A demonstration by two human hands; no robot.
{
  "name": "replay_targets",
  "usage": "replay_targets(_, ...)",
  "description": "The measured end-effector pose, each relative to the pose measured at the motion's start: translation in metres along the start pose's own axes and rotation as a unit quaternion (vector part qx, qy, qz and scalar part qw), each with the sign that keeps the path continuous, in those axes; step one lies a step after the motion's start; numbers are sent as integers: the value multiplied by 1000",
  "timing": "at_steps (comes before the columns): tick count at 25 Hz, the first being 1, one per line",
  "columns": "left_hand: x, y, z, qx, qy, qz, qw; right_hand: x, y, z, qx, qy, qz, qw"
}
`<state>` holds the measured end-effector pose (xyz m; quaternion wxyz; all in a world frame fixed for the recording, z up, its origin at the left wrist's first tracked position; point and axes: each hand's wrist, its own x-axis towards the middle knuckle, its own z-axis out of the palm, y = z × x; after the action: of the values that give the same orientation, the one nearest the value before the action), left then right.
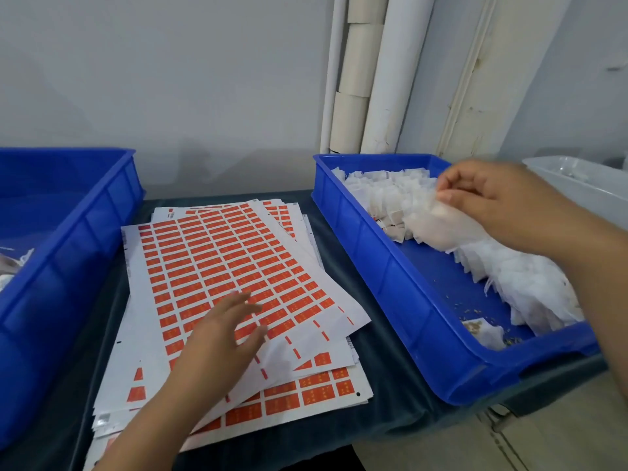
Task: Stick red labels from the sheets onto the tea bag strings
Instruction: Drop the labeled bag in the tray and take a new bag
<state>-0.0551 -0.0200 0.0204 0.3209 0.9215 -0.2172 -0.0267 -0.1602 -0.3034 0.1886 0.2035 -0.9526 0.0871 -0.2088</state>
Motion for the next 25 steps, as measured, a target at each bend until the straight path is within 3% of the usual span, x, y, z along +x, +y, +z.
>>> replay_targets(3, -2, 36, -29, -124, 23, 45, 991, 14, -45, 25, 56, -36, -61, 996)
replay_targets(7, -2, 46, -48, -208, -31, 53, 976, 12, -92, 98, 82, -156, -134, 975)
replay_targets(10, -3, 18, -43, -223, -14, -38, 974, 5, -99, 150, 125, -214, -140, 959)
replay_targets(13, -8, -16, -38, -321, 35, -144, 935, -2, -85, 177, 157, -273, -83, 945)
replay_targets(16, -12, -38, -35, -366, 51, -186, 911, -6, -77, 192, 166, -278, -56, 944)
replay_targets(19, -11, -47, -32, -355, 44, -217, 908, -6, -79, 201, 197, -238, -40, 950)
replay_targets(21, -8, -46, -32, -300, 39, -210, 930, -5, -84, 206, 221, -214, -37, 951)
replay_targets(25, 0, -28, -42, -142, 45, -60, 987, -3, -95, 213, 251, -177, -54, 950)
